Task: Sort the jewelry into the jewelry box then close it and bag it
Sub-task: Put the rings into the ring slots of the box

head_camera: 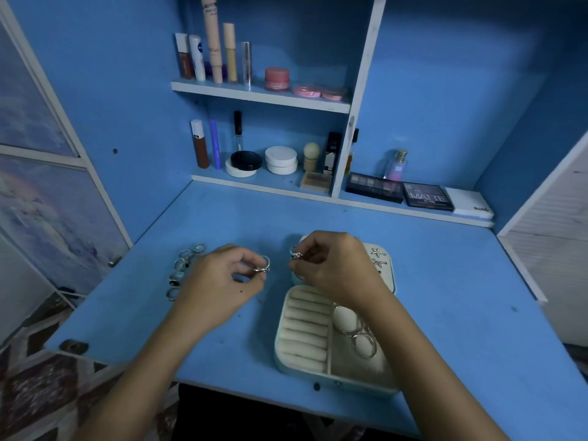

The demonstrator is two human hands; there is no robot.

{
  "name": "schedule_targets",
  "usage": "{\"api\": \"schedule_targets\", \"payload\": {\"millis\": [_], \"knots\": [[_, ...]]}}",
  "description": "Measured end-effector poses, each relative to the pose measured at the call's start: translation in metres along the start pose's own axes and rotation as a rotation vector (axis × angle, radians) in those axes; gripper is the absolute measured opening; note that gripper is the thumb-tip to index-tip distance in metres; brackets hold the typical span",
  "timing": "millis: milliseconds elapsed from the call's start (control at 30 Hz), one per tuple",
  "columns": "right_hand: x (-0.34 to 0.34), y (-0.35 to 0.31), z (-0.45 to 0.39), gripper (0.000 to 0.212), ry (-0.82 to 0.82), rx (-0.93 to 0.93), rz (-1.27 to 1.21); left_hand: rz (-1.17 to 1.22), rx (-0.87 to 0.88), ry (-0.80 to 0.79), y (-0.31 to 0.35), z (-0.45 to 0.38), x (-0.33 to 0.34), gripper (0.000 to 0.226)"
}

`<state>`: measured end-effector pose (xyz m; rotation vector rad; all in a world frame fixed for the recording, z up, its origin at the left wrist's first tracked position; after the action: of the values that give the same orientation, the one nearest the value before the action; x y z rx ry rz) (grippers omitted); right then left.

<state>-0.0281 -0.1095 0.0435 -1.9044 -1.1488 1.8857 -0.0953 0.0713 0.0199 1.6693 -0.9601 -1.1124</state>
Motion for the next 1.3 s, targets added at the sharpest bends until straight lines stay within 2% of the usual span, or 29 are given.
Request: {"api": "schedule_targets", "payload": {"millis": [167,467,767,933,1167,1233,1300], "knots": [[-0.015,0.011,0.015,0.01,0.057,-0.004,0.029,0.052,-0.008,-0.012,0.003,0.0,0.012,0.02],[-0.025,0.023,0.037,0.019,0.109,-0.024,0.031,-0.103,0.234,-0.159,0.021,0.006,0.025,0.013],[-0.02,0.023,0.052,0.024,0.102,-0.112,0.157,-0.212,0.379,-0.261,0.035,0.016,0.034,0.028],[-0.017,0.023,0.055,0.025,0.122,-0.274,0.176,-0.238,0.362,-0.273,0.03,0.016,0.038,0.027],[-0.015,0.029,0.06,0.036,0.072,-0.254,0.192,-0.253,0.358,-0.298,0.024,0.017,0.042,0.037],[-0.017,0.032,0.06,0.033,0.051,-0.195,0.167,-0.25,0.357,-0.295,0.023,0.016,0.042,0.03],[-0.019,0.03,0.06,0.026,0.072,-0.214,0.189,-0.245,0.373,-0.295,0.024,0.016,0.043,0.024]]}}
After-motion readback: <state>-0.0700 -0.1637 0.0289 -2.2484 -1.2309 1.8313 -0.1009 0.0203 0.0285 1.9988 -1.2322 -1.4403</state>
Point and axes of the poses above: each hand's wrist, its own z-axis away from the middle knuckle, its own x-axis out of the palm, y = z × x, the point moved 5 cm from there along -z, towards the middle knuckle, and after that the axes turned 13 degrees about z, right-handed, at the moved point
